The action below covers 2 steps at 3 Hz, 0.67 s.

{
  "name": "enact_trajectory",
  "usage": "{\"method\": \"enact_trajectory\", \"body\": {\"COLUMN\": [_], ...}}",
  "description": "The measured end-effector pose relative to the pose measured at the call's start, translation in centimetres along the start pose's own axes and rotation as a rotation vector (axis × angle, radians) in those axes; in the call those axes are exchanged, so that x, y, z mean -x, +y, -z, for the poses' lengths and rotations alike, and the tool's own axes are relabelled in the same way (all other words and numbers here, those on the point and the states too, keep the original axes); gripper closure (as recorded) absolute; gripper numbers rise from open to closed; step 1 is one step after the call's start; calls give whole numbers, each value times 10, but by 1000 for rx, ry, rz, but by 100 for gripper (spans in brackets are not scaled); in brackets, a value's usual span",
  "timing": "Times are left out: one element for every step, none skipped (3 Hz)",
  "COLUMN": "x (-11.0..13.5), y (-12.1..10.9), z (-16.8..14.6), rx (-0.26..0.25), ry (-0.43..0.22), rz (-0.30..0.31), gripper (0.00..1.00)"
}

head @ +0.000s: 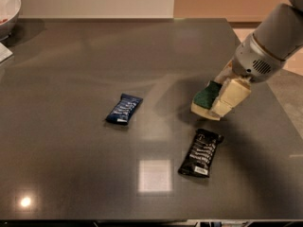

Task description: Move sponge near rxbar chocolate

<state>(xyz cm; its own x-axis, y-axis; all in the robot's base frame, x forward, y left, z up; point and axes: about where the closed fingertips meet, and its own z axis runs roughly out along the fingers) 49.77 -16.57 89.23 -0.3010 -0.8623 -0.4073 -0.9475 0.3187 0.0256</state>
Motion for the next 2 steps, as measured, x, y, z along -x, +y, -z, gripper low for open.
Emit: {"method": "enact_trajectory", "body": {"x": [-14,-25], "y": [28,48], "z": [-1,-4], "rx": [36,69], "ry": [1,-18], "rz": [13,18], "gripper": [73,49]}}
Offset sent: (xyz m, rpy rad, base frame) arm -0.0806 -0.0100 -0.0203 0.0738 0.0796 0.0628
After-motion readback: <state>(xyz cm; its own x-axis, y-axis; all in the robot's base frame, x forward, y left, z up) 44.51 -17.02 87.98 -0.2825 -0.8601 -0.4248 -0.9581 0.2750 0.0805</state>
